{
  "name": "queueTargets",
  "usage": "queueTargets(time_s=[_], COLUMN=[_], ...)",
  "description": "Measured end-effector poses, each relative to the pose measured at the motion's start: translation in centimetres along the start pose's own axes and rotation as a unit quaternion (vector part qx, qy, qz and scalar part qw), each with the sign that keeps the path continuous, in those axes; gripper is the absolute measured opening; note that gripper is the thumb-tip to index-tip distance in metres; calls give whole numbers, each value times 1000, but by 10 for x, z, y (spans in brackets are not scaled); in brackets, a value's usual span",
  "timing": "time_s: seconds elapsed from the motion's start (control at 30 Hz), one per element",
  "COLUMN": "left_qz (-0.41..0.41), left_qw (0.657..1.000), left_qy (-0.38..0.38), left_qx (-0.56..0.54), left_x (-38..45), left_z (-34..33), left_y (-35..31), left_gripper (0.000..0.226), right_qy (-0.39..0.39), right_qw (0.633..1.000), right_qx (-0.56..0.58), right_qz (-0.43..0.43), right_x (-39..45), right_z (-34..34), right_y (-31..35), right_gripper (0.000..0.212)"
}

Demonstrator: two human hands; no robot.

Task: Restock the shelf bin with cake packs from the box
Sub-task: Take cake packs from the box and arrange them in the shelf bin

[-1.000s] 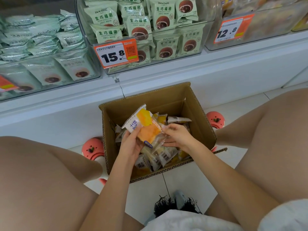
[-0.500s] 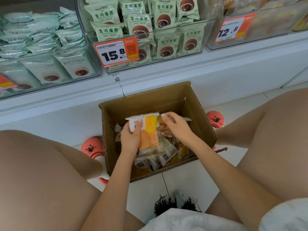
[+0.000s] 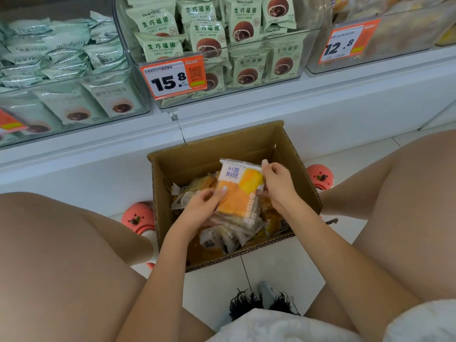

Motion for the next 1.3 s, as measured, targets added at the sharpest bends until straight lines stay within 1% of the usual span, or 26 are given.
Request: queueTargets(time_s=[0.03,0.07,0.1,0.17,0.2,0.23,0.3,0.33,0.4,0.47,0.53,0.6,0.63,0.77,0.83,0.9,0.97,1.0,1.03,1.07,1.1,1.13,1.17,1.2,1.23,1.3], left_qz=[32,39,29,-14,-33,-43,-59,-72,-107,-129,-133,-134,-136,-150,-163,-188,-235,-261,-286,-311,-340,-371,-398,-416,-432,-473], left_qw=[999,996,992,983,977,972,967,967,969,971,973,972,970,960,957,956,944,935,926,917,908,897,885,874,864,836], left_qy=[22,32,26,-27,-60,-89,-147,-171,-192,-188,-178,-184,-193,-237,-238,-226,-227,-233,-239,-235,-223,-212,-207,-205,-207,-214], left_qx=[-38,-78,-116,-180,-201,-215,-200,-174,-113,-71,-63,-59,-54,-10,-3,8,40,55,68,83,96,108,126,142,156,177], left_x=[-3,-5,-2,4,5,5,2,-1,-5,-7,-7,-7,-7,-12,-15,-16,-20,-23,-25,-27,-30,-34,-41,-44,-48,-53], left_z=[-5,-9,-9,1,8,16,33,41,47,43,36,34,34,37,37,38,45,51,56,58,57,54,50,47,45,44], left_y=[7,10,9,2,-2,-5,-9,-13,-24,-31,-31,-30,-30,-36,-45,-60,-87,-104,-122,-142,-164,-188,-213,-236,-260,-307], left_gripper=[35,38,45,55,53,48,34,32,37,46,56,67,69,57,57,61,60,60,62,64,60,55,54,56,60,70], right_qy=[-17,-27,-25,14,42,63,76,76,75,58,24,-8,-24,-84,-82,-62,-31,-4,24,50,72,98,122,144,152,145], right_qw=[1000,999,998,991,986,984,994,997,993,982,977,978,979,976,984,989,985,977,960,932,894,853,818,797,785,777], right_qx=[19,37,60,130,157,160,81,27,-63,-114,-123,-118,-121,-125,-87,-60,-72,-83,-118,-190,-281,-369,-439,-481,-503,-498], right_qz=[3,8,7,-15,-29,-36,-23,0,72,142,174,170,165,158,134,119,152,195,251,306,342,357,351,335,328,357], right_x=[1,0,0,-4,-8,-11,-16,-19,-24,-29,-30,-26,-24,-22,-21,-23,-36,-48,-66,-85,-103,-118,-127,-134,-140,-155], right_z=[8,14,16,10,3,-3,-9,-11,-16,-19,-16,-10,-7,0,1,1,0,-2,-6,-14,-26,-40,-52,-62,-69,-75], right_y=[3,7,9,5,2,0,0,6,23,38,42,38,35,30,26,29,53,75,104,133,158,178,193,207,222,265], right_gripper=[30,29,28,27,25,24,25,28,34,30,28,30,30,30,31,31,22,19,26,37,47,54,58,56,49,32])
Point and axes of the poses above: each hand's wrist, its own x-axis towards the middle knuckle, its own z-axis out of the back of the hand, y = z × x, the point moved 10 cm from there along x, towards the middle knuckle, and after that the axes turned 11 degrees about -z, right-handed, at the moved point
